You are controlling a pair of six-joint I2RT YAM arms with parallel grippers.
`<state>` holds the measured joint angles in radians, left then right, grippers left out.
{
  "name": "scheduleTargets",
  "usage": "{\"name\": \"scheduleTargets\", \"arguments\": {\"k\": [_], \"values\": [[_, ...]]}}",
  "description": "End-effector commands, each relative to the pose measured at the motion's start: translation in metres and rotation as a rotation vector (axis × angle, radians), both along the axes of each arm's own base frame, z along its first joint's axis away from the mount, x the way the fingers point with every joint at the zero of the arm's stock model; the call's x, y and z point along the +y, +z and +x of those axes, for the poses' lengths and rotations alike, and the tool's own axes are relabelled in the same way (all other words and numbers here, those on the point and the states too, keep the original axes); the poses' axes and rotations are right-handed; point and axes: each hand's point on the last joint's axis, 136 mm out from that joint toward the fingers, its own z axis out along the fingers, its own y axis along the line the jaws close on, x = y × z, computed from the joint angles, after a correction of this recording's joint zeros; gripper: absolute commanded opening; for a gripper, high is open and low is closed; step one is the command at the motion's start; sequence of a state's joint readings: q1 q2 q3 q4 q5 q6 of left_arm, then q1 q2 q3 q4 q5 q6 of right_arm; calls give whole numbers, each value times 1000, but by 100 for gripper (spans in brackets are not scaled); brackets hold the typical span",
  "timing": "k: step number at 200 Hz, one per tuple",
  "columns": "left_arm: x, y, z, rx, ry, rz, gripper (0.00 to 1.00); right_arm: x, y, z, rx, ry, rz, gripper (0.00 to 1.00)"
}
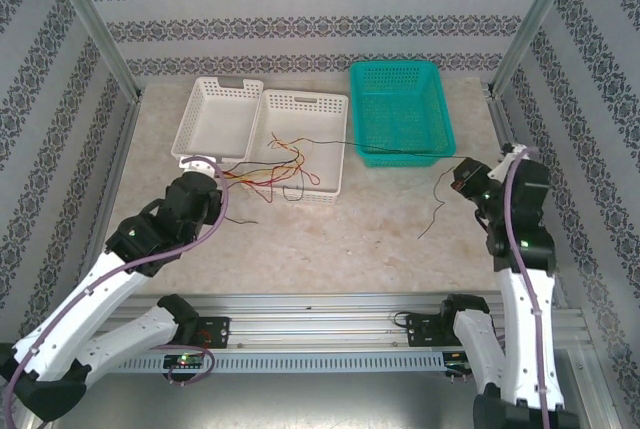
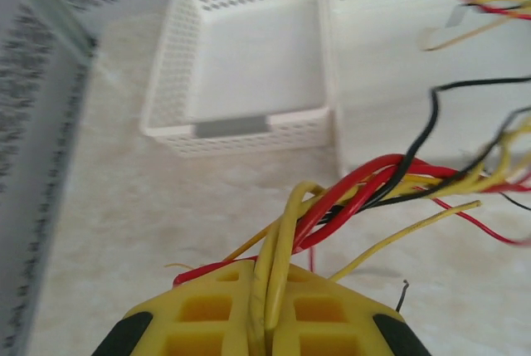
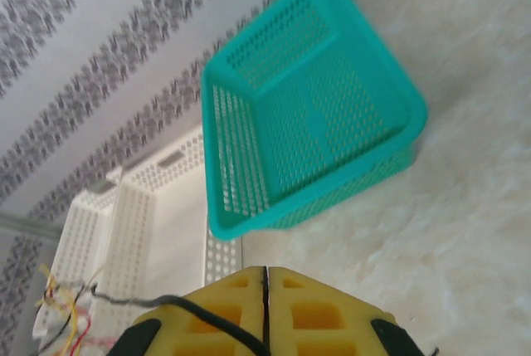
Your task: Untangle the cables
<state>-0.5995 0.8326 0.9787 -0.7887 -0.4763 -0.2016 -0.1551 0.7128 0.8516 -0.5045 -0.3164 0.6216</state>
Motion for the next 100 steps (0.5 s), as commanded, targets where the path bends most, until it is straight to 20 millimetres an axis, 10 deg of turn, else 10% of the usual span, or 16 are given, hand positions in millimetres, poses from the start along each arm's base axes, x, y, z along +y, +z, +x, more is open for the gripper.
{"name": "scheduleTargets", "arguments": {"k": [1,45,100], "values": [[-36,12,7,2,-110,-180,0,25,-12,3,-33,137,54,17],[-76,6,1,62,-282,-230,0,71,-28,5,-8,332,-26,47],[-125,24,-18,47,-474,-361,0,160,-17,-5,-77,627,-59,60]]}}
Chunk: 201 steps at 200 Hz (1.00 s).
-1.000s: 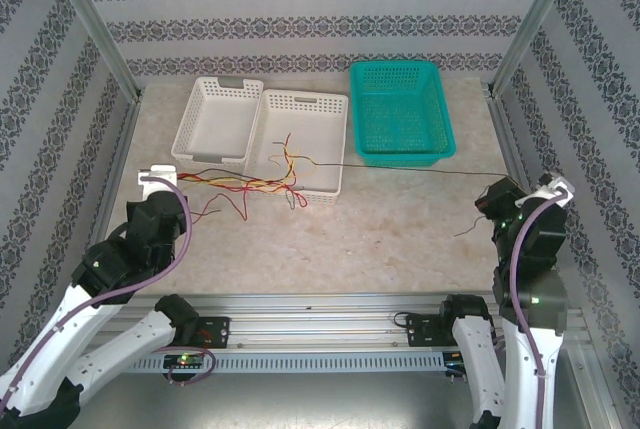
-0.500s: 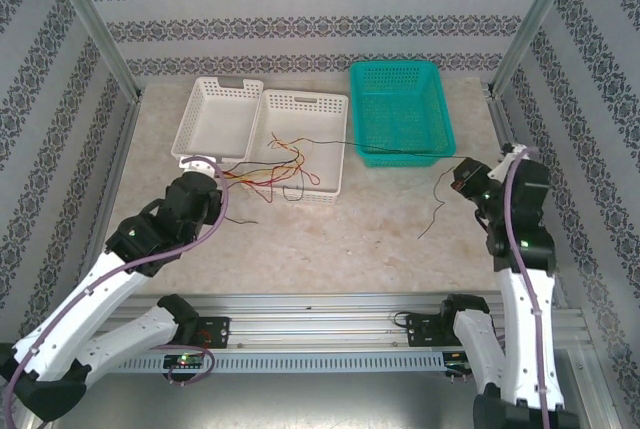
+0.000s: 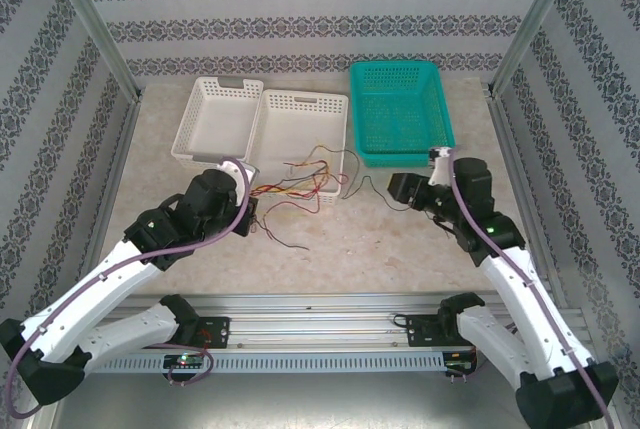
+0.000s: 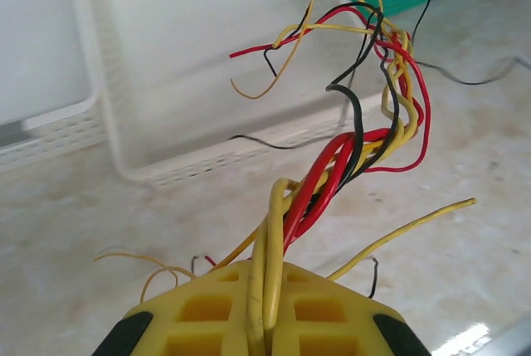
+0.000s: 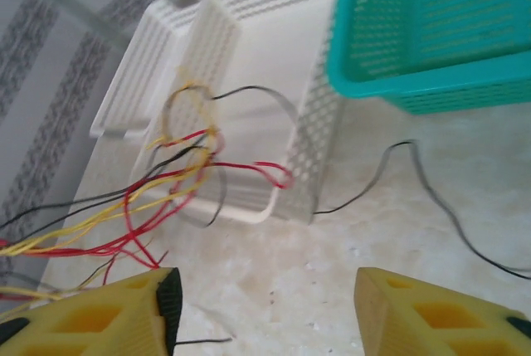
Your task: Untangle the cables
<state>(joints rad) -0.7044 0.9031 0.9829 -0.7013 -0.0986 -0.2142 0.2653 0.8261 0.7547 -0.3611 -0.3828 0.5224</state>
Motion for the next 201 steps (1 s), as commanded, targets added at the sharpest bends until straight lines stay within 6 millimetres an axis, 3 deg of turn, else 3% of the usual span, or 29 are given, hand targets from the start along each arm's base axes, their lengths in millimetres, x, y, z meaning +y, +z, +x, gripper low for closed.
{"name": "scheduleTargets", "arguments": {"k": [1,22,54,81,99,129,177,193,201], "values": [[-27,39,-2,-69,-76,-164,0,35,24,3,-101,117,26,60],[-39,43,-4,-64,-100,-226,0,80,21,-9,-98,266,68,60],[-44,45,-1,-70,-82,-253,0,112,3,-22,-99,361,2,61],[-49,48,-3,-69,-101,-278,0,108,-18,-15,-69,313,-76,60],[-49,46,-3,-67,-104,-278,0,107,-22,-12,-77,293,-80,59],[-52,46,-5,-70,-111,-290,0,107,-22,-6,-102,269,-84,45],[-55,56,-9,-85,-132,-346,0,120,-28,-3,-134,301,-101,47],[-54,58,-11,-89,-131,-353,0,119,-31,-2,-141,292,-127,36],[-53,59,-12,-89,-133,-355,0,115,-30,0,-147,267,-137,21]]}}
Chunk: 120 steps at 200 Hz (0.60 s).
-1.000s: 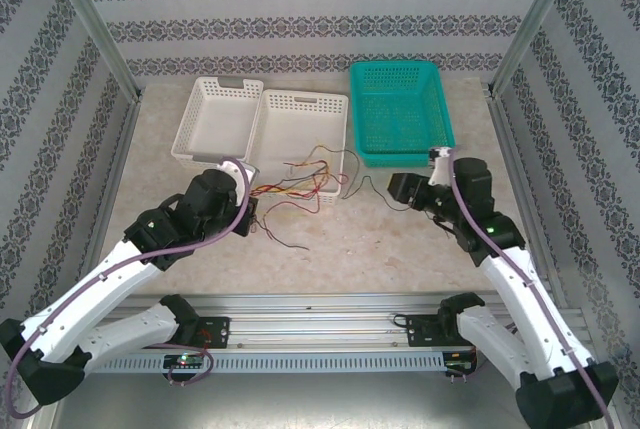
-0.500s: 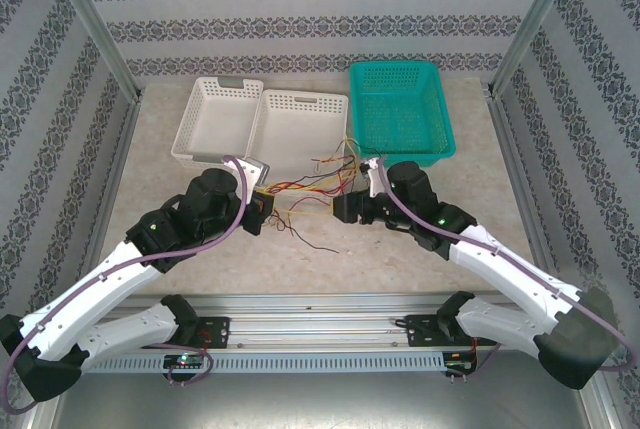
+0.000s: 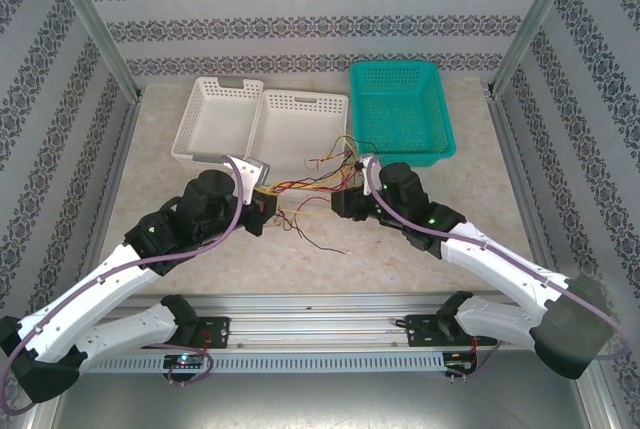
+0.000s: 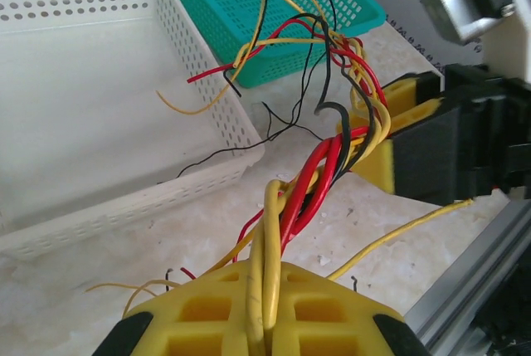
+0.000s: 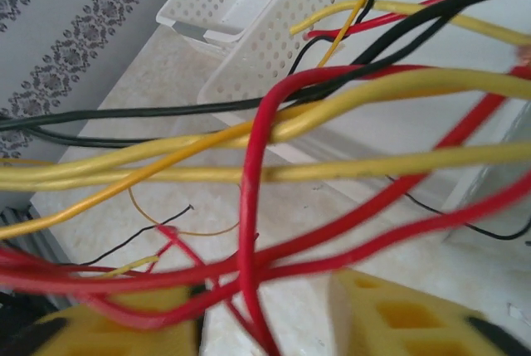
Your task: Untangle the cables
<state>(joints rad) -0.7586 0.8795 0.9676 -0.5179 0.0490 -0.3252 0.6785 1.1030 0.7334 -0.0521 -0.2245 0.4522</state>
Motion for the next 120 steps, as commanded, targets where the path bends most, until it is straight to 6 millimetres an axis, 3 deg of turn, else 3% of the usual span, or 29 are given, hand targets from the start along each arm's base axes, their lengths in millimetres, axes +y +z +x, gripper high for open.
{"name": "scheduleTargets", "arguments": {"k": [1,15,32,84,120], "values": [[-7,24,-3,-53,-17,-92,0,-4,5,8,-64,-41,-20,20],[-2,24,-4,-59,-5,-80,0,-15,11,9,-98,-82,-25,0],[12,22,-3,-64,40,-21,0,-40,19,10,-133,-175,-57,0],[74,1,4,-22,235,323,0,-154,23,11,-54,-503,-7,0],[108,-7,8,29,328,420,0,-205,31,7,-5,-658,107,0]]}}
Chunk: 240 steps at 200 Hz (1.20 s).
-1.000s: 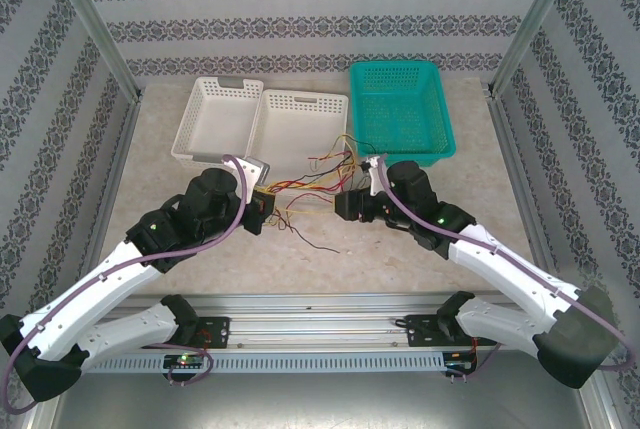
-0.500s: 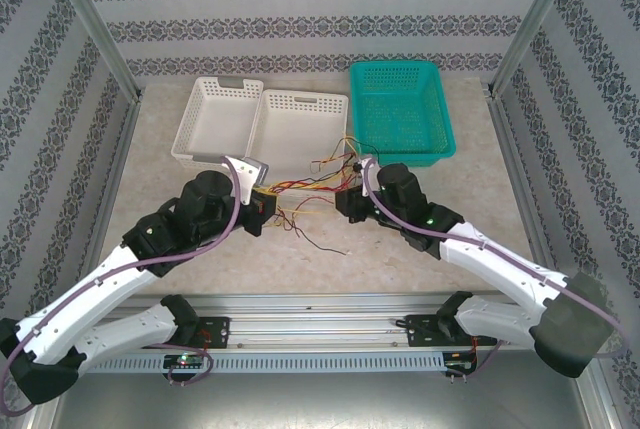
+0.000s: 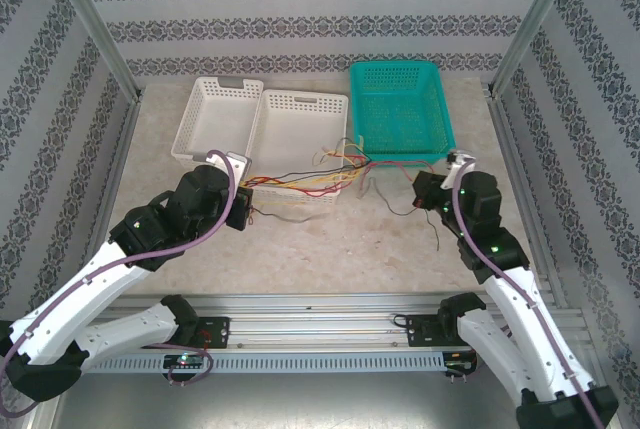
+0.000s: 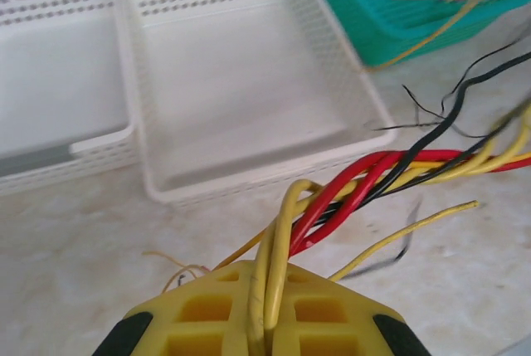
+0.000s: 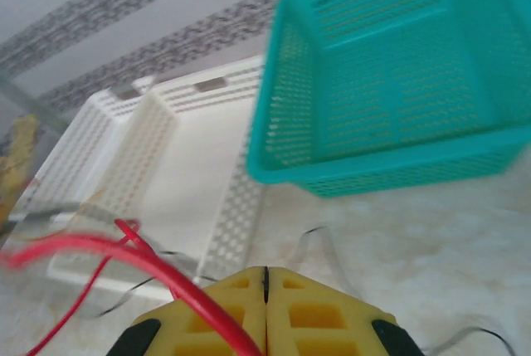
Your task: Untangle the cables
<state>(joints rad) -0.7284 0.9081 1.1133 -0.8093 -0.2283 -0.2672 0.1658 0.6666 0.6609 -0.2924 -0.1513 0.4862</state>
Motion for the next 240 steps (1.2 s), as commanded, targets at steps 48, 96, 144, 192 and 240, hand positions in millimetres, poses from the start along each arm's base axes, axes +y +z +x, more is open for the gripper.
{"name": "scheduleTargets", "arguments": {"k": [48,96,144,192,240], "values": [[71,-5,-7,32,179,190,0,-79,5,-24,26,-313,144,0],[93,-5,-11,22,260,227,0,-112,5,-32,22,-491,236,0],[89,-5,-11,22,253,182,0,-102,2,-16,36,-404,370,0],[50,-9,-6,42,127,21,0,-81,47,-1,-16,-285,264,0],[15,-4,-9,20,-9,-136,0,-66,49,48,10,-255,147,0]]}}
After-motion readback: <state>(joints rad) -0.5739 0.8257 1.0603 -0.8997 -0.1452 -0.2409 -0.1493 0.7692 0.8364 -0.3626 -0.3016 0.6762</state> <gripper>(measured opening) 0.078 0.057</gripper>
